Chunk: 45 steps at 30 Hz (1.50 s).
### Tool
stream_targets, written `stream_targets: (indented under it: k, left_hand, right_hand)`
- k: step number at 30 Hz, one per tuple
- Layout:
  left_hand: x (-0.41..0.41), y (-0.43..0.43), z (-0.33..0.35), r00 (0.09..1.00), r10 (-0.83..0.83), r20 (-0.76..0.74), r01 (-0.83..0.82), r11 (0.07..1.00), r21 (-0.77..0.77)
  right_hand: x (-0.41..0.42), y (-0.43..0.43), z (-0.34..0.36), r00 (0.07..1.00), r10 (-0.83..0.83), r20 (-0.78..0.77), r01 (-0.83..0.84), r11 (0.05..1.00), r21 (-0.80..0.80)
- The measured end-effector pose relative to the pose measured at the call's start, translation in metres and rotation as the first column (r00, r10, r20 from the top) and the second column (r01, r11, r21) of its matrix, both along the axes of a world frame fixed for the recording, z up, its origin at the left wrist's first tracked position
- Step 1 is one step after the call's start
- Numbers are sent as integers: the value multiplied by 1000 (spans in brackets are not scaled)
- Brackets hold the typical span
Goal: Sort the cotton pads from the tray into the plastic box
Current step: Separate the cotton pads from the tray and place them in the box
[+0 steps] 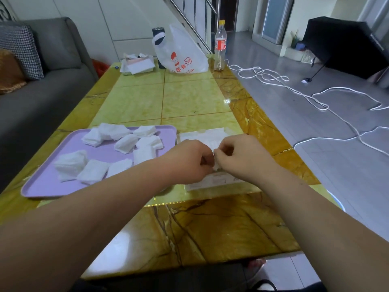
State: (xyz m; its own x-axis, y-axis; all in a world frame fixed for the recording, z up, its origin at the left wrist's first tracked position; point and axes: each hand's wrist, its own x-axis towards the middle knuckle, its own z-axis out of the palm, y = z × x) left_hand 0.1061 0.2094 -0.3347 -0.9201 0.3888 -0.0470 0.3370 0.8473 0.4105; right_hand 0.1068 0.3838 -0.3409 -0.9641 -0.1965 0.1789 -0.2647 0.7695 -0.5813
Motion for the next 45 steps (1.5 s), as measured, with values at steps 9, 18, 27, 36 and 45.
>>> stream_targets:
  k: [9,18,27,36,45]
  left_hand:
    - [-14,3,10,982,-16,189,23,999,-37]
    - [-3,-2,-1,998,53,16,-54,988,145]
    - [44,-80,-10,924,355,-140,-269,868,418]
    - [55,-174,-27,830,543,-128,-515,834,198]
    - [30,-193,-46,885,462,-49,-460,886,50]
  right_hand:
    - [-7,-6,-14,984,28,174,-76,959,273]
    - [-8,-11,-6,990,-33,138,10,987,159]
    - [19,-84,25,995,48,-86,-58,991,-121]
    - [9,-171,-11,946,270,179,-286,956,64]
    - [-5,-186,-29,960,247,131,-274,924,268]
